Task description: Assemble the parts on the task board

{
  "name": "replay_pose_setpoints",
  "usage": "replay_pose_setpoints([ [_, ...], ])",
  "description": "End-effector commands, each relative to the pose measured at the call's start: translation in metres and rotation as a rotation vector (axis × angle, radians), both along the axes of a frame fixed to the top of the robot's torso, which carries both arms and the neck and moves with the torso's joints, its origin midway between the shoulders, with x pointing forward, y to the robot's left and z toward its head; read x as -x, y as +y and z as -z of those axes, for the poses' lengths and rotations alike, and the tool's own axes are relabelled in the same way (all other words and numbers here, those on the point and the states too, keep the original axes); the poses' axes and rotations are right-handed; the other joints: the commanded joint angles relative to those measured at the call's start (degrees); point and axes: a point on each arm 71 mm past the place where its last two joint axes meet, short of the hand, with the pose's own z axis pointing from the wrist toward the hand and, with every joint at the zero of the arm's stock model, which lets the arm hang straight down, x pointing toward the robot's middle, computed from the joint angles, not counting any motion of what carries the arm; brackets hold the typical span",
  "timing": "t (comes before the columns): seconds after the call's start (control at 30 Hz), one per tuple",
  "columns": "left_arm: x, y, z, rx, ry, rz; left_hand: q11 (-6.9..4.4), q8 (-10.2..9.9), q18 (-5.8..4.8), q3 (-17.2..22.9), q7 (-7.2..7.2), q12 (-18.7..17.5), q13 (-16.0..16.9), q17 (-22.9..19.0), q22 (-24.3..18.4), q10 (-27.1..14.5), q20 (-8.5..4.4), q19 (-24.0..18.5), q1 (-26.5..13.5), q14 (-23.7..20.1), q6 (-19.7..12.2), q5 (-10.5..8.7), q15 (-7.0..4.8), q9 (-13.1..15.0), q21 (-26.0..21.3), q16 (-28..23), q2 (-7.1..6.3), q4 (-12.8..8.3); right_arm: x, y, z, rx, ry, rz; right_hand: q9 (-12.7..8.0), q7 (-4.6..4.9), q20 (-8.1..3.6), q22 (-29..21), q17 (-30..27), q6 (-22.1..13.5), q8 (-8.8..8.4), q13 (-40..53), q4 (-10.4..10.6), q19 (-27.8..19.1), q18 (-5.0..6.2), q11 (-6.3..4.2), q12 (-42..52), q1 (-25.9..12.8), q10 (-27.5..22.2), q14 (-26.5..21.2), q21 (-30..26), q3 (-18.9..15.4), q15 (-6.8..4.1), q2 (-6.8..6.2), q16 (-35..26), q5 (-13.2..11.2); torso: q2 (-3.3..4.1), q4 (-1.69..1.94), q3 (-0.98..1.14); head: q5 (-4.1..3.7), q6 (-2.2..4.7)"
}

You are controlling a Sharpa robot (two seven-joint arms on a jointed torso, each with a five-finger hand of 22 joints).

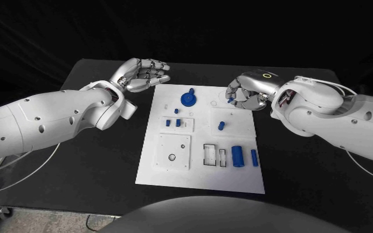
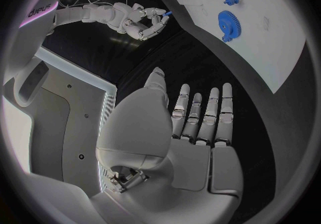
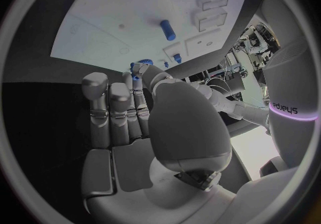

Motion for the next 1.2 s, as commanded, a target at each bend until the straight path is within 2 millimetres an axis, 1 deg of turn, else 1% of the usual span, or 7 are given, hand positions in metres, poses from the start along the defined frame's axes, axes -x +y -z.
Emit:
replay_pose_setpoints([
  [0.03,0.0,-0.003,0.001,0.008,0.015,0.016,0.48,0.1,0.26,-0.2,0.54,0.4,-0.1,-0.1,-0.1,0.1,-0.17,0.5,0.1,0.4,-0.1,0.41,0.13,-0.1,0.2,0.3,0.7,-0.1,0.008,0.01,-0.001,0.018,0.056,-0.008,0.1,0.08,0.15,1.1,-0.2,-0.6,-0.34,-0.2,0.2,0.0,-0.82,0.24,-0.4,-0.3,0.1,0.0,-0.5,0.0,0.12,-0.06,-0.2,-0.2,-0.03,0.09,-0.05,0.06,0.01],
  [0.2,0.0,-0.004,0.002,0.008,0.018,0.018,0.53,0.1,0.25,-0.2,0.59,0.5,-0.1,-0.2,-0.2,0.1,-0.17,0.6,0.3,0.5,-0.1,0.56,0.15,-0.2,0.2,0.4,0.97,-0.1,0.021,0.035,-0.002,0.053,0.042,-0.079,0.1,0.28,0.21,1.0,-0.5,-1.1,-0.81,-0.6,-0.2,-0.2,-0.77,0.38,-0.7,0.0,0.1,-0.2,-0.9,0.2,0.2,-0.3,-0.6,-0.2,0.03,0.11,0.13,0.48,0.01],
  [0.3,0.0,-0.004,0.003,0.008,0.02,0.018,0.57,0.2,0.24,-0.2,0.65,0.5,-0.1,-0.2,-0.3,0.1,-0.18,0.6,0.4,0.5,0.0,0.65,0.15,-0.2,0.2,0.4,1.11,-0.1,0.029,0.049,0.0,0.059,0.037,-0.114,0.0,0.34,0.22,1.0,-0.6,-1.1,-0.93,-0.7,-0.3,-0.2,-0.76,0.42,-0.9,0.2,0.1,-0.3,-1.0,0.3,0.22,-0.37,-0.6,-0.2,-0.05,0.22,0.1,0.65,0.01],
  [0.43,0.001,-0.003,0.005,0.007,0.023,0.016,0.6,0.2,0.23,-0.3,0.69,0.5,-0.1,-0.3,-0.4,0.1,-0.18,0.7,0.5,0.5,-0.1,0.72,0.17,-0.3,0.2,0.4,1.25,-0.2,0.035,0.072,0.01,0.065,0.031,-0.166,0.0,0.48,0.24,1.0,-0.7,-1.3,-1.2,-0.9,-0.7,-0.2,-0.73,0.5,-1.0,0.4,0.2,-0.3,-1.2,0.4,0.25,-0.55,-0.7,0.0,-0.26,0.11,0.11,1.37,0.01],
  [0.63,0.001,-0.006,0.006,0.009,0.027,0.023,0.66,0.1,0.21,-0.3,0.74,0.6,-0.1,-0.3,-0.5,0.1,-0.18,0.7,0.7,0.5,-0.1,0.78,0.19,-0.3,0.2,0.4,1.52,-0.2,0.041,0.098,0.029,0.063,0.052,-0.214,-0.1,0.6,0.26,1.1,-0.7,-1.4,-1.48,-1.2,-1.0,-0.3,-0.73,0.59,-1.2,0.7,0.2,-0.4,-1.3,0.6,0.3,-0.67,-0.6,0.2,-0.37,0.38,0.05,1.51,0.01],
  [1.07,0.002,-0.009,0.007,0.01,0.032,0.025,0.75,0.1,0.17,-0.6,0.79,0.7,-0.1,-0.5,-0.7,0.0,-0.19,1.0,1.3,0.6,-0.2,1.2,0.22,-0.5,0.2,0.5,2.12,-0.2,0.061,0.133,0.056,0.045,0.084,-0.301,-0.2,0.66,0.28,1.3,-0.4,-1.5,-1.82,-1.3,-1.4,-0.1,-0.79,0.57,-1.2,0.9,0.6,-0.2,-0.9,0.7,0.3,-0.94,-0.3,0.3,-0.38,0.6,0.01,2.14,0.01],
  [1.2,0.003,-0.009,0.007,0.01,0.036,0.027,0.74,0.1,0.17,-0.7,0.77,0.8,-0.1,-0.6,-0.9,0.0,-0.2,1.0,1.5,0.6,-0.2,1.52,0.22,-0.6,0.2,0.5,2.27,-0.2,0.064,0.14,0.062,0.044,0.092,-0.32,-0.2,0.67,0.27,1.4,-0.4,-1.6,-1.96,-1.3,-1.5,0.0,-0.8,0.55,-1.1,1.0,0.7,-0.1,-0.8,0.7,0.28,-1.01,-0.2,0.4,-0.36,0.39,0.09,2.34,0.01],
])
